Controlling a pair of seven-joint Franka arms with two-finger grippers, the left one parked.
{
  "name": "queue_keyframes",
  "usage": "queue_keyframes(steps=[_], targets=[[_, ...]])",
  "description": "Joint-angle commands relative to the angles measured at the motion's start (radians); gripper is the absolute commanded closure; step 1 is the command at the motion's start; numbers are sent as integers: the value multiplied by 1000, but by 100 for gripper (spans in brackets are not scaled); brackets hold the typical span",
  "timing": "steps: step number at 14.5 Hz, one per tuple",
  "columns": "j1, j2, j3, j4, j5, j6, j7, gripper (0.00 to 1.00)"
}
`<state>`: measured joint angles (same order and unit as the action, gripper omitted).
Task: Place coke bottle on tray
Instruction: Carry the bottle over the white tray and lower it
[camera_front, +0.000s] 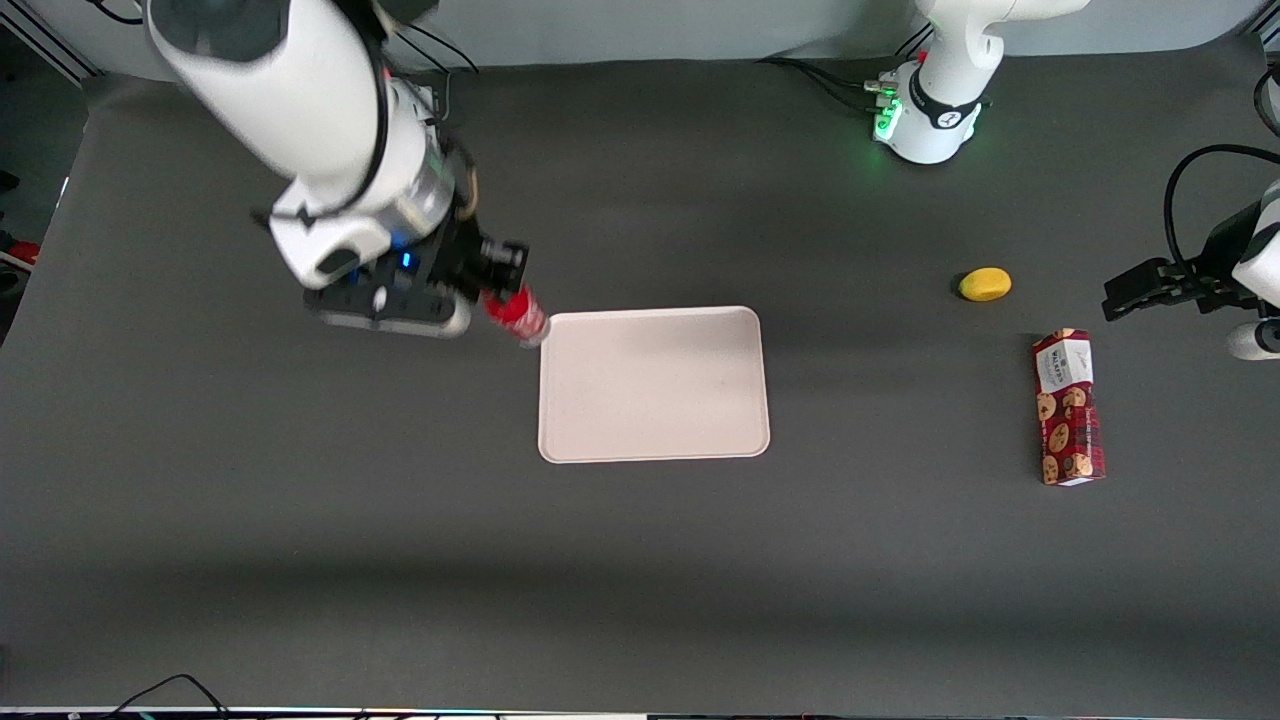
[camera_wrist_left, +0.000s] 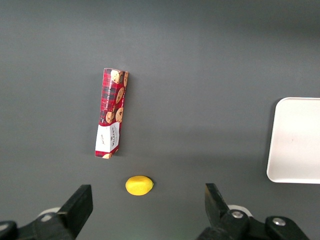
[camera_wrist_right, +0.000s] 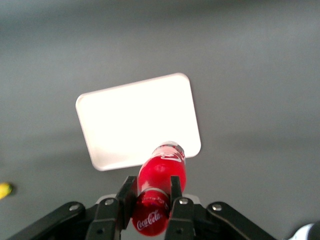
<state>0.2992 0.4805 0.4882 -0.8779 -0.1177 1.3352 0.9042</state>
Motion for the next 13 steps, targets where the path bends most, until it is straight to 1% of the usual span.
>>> queue_keyframes(steps=[1, 2, 4, 5, 7, 9, 11, 13], targets=[[-43, -129, 66, -217, 12, 42, 70, 100], [-46, -175, 66, -324, 15, 103, 70, 100], [-80, -245, 66, -545, 16, 282, 70, 100], [-86, -250, 64, -612, 15, 347, 68, 100], [-94, -241, 50, -714, 1, 470, 65, 100], [-126, -232, 47, -823, -11, 620, 58, 100], [-132, -192, 30, -869, -39, 703, 56, 100], [-134, -178, 23, -929, -45, 786, 56, 100]])
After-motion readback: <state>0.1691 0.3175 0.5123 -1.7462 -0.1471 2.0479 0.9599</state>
